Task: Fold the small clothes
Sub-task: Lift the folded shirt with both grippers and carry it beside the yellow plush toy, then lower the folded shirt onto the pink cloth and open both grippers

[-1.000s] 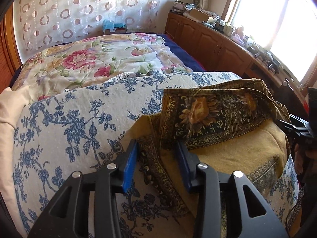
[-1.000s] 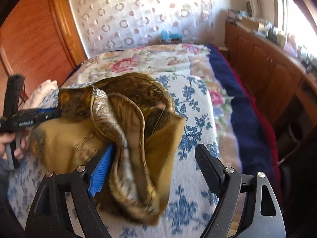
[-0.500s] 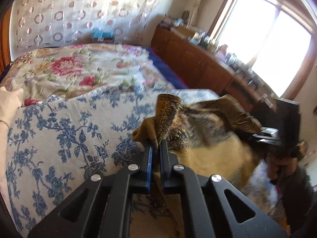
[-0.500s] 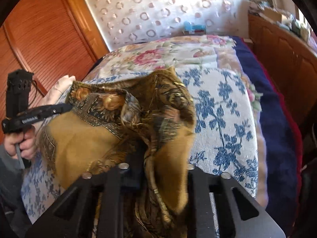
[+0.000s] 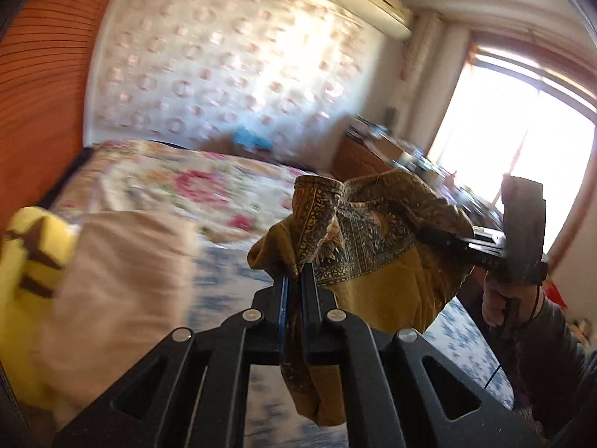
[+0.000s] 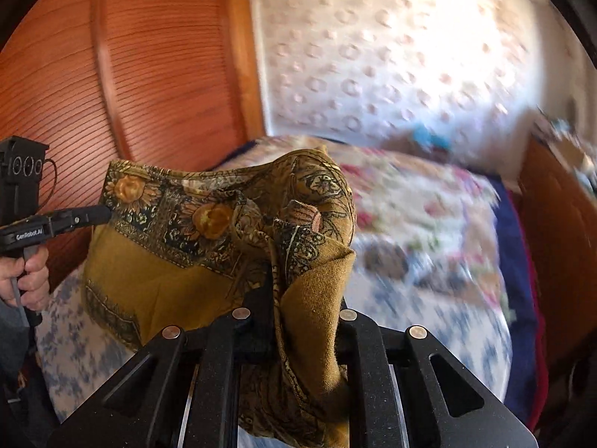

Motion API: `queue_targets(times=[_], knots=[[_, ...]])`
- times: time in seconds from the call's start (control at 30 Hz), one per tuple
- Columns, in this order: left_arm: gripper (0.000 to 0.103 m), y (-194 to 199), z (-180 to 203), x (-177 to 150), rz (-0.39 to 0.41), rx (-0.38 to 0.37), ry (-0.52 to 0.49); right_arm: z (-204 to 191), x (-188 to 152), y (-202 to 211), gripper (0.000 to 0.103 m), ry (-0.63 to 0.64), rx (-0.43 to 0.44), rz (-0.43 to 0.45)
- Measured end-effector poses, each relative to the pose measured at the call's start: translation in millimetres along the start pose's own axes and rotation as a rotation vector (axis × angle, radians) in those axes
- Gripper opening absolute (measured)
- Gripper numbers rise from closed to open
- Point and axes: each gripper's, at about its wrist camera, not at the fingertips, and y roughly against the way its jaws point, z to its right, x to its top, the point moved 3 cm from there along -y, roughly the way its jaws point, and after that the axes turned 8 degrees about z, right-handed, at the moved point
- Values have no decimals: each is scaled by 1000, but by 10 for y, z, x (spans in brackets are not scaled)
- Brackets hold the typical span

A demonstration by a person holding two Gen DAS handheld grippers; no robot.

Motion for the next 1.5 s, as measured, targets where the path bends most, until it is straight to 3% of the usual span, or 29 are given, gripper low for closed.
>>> queue_targets(times=[0.27,0.47,0.57,0.67,0.7,0.73,0.93,1.23,1.5], knots=[[2,486,-937,-126,66,178,120,-977,838,-1224,12,213,163,-23],[2,571,-1500,-538,25,289,208,-1749,985,-2130,12,347,278,-85],[2,517,-1629,-651,6,313,223,-1890,979,-2505,14,312,275,-103],[2,451,-1681,-710,-11,330,213,-1915,969,-2770,29,289,226,-125],[2,446,-1689,-732,-15,334,209,-1902,976,-2800,43,287,206,-125],[2,454,-1711,-744,-18,338,208,-1861,988,-2804,49,278,176,-112],[2,415,-1717,-785,-33,352,192,-1460,1072,-2536,69,167,115,-57],[2,437,-1667,-758,-37,360,174,-1243,572,-2718,72,54,110,-210],[2,432,-1657,-750,-42,366,168,-1105,865,-3193,72,-20,89,-170]])
